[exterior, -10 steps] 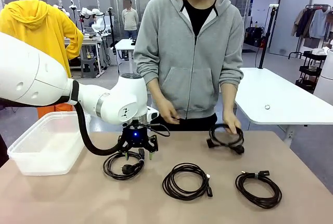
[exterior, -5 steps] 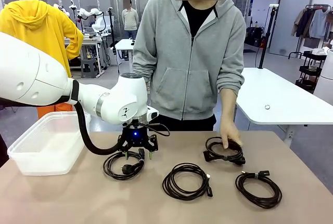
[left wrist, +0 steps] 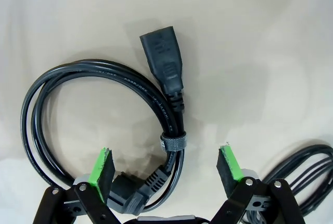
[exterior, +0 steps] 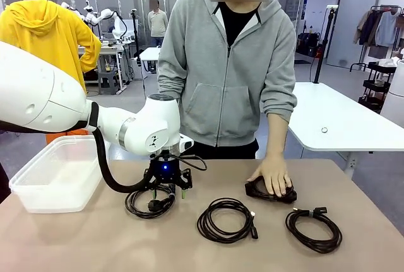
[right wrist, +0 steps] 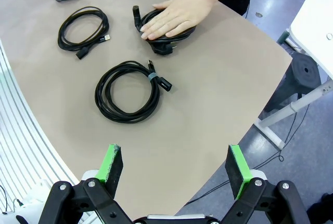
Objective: Organize and store the cables.
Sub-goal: Place the Power Cable into the Organizing box.
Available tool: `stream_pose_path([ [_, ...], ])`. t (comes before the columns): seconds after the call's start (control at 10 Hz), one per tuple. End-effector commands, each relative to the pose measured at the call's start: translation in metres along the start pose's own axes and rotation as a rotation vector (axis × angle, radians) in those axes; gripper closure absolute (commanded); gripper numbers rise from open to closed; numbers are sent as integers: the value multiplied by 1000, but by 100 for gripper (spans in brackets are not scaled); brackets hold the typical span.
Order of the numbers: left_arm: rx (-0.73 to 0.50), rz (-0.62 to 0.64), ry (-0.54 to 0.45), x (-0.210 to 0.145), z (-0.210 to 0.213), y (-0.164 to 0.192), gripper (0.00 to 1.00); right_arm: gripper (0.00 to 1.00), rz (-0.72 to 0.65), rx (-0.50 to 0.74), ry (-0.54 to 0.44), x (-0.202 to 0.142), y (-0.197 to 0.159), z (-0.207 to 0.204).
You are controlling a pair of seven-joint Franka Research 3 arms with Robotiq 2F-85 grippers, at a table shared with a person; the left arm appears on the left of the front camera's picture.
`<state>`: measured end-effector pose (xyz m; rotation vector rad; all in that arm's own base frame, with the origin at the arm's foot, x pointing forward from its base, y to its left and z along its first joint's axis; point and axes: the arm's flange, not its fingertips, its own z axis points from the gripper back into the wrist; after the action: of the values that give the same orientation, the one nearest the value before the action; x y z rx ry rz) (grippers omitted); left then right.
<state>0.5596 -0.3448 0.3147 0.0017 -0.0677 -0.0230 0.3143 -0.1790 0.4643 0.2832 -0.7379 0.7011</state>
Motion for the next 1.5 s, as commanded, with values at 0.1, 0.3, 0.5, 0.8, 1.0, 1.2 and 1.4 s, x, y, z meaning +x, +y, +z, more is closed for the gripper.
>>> stream_pose_path([
  [0.1, 5, 15, 24, 9, -3, -3, 60, 0, 9, -2, -11, 0, -1, 0],
  [0.3, 14, 16, 13, 10, -4, -4, 100, 0, 9, -2, -11, 0, -1, 0],
  [0.5, 17, 15, 14, 9, -3, -6, 100, 0, 9, -2, -11, 0, -1, 0],
  [0.8, 30, 10, 16, 8, 2, -6, 100, 0, 9, -2, -11, 0, -1, 0],
  [1.0, 34, -22, 21, 6, 14, -11, 100, 0, 9, -2, -11, 0, -1, 0],
  [1.2, 65, -35, 40, 2, 50, -10, 97, 0, 9, -2, -11, 0, -1, 0],
  [1.4, 72, -65, -19, -11, 95, -5, 89, 0, 9, -2, -11, 0, -1, 0],
])
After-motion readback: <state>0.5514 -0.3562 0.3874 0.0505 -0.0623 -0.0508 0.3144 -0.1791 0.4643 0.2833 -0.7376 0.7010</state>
